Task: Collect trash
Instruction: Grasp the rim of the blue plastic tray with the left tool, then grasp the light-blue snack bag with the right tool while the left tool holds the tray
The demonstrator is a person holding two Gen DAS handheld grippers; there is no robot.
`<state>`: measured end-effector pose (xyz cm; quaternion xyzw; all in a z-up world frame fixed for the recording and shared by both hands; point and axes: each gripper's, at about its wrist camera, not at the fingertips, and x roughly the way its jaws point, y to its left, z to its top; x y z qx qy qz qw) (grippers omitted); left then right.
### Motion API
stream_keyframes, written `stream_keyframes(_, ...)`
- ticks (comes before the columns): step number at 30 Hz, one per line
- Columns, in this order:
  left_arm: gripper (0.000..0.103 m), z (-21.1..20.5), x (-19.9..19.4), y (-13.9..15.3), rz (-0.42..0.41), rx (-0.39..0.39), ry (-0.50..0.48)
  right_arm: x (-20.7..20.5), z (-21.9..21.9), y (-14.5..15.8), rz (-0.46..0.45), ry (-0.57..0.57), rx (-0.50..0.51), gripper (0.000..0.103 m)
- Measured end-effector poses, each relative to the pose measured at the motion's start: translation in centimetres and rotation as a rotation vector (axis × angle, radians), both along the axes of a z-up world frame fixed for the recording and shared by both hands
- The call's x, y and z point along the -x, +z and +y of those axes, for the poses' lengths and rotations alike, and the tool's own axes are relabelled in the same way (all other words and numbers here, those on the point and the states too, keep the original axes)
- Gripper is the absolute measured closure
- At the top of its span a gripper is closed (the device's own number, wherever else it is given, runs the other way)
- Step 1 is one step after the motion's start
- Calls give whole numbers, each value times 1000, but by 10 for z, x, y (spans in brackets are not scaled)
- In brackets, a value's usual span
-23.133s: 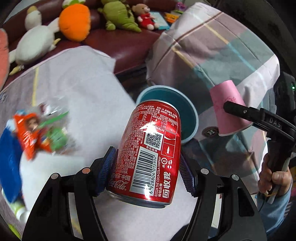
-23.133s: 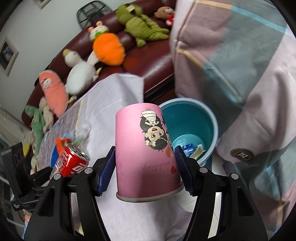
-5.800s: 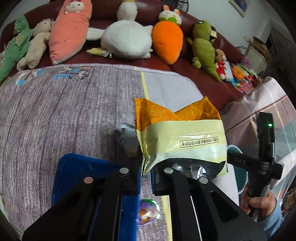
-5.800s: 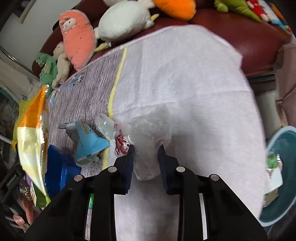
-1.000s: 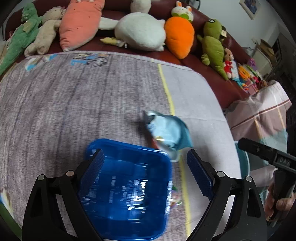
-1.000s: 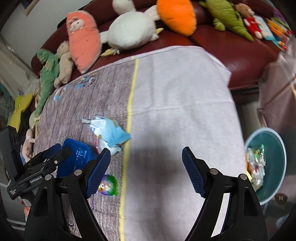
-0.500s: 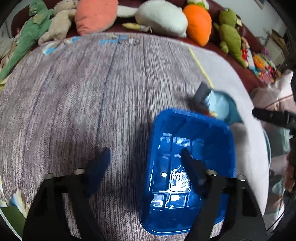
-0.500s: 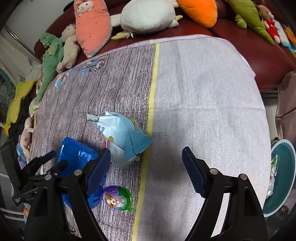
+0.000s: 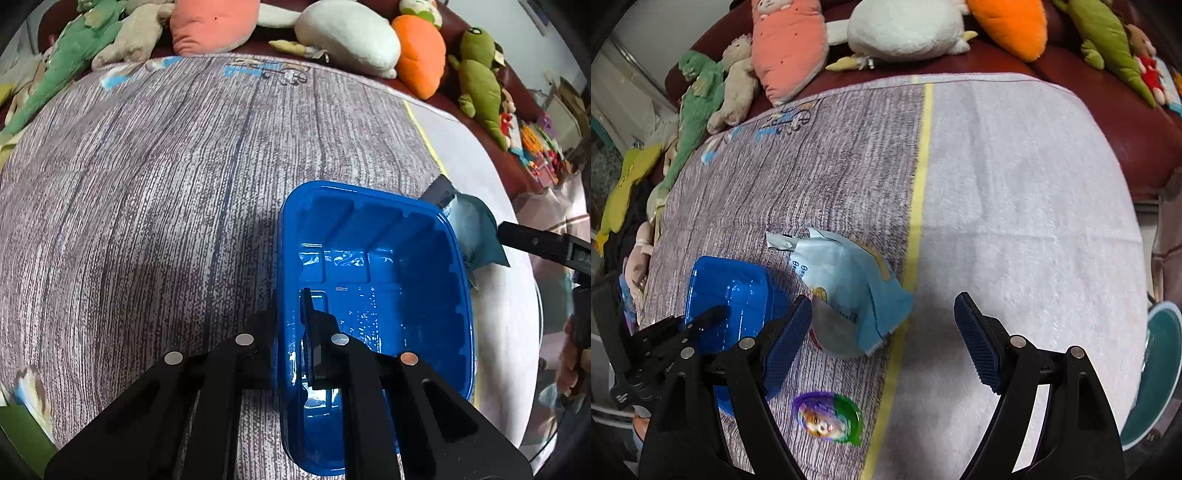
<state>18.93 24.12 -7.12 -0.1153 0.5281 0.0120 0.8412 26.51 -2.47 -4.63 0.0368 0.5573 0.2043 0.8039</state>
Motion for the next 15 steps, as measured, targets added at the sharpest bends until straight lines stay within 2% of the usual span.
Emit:
stream_keyframes(3,92,1,-1,1,2,4,11,-7,6,-10,8,12,-8,28)
stream_keyframes(4,92,-1,-2,1,2,3,12,-9,8,-14,11,14,-10,35)
stream_keyframes(6,92,-3,-1,2,3,1,18,-12,11,-23,31,29,-24,58)
stream_keyframes(7,92,-3,-3,2,1,2,21,-12,11,-26,40,32,-24,74)
stream_keyframes(15,93,-14,0,30,-61,17,37,1,-20,-6,-18,-28,-66,77)
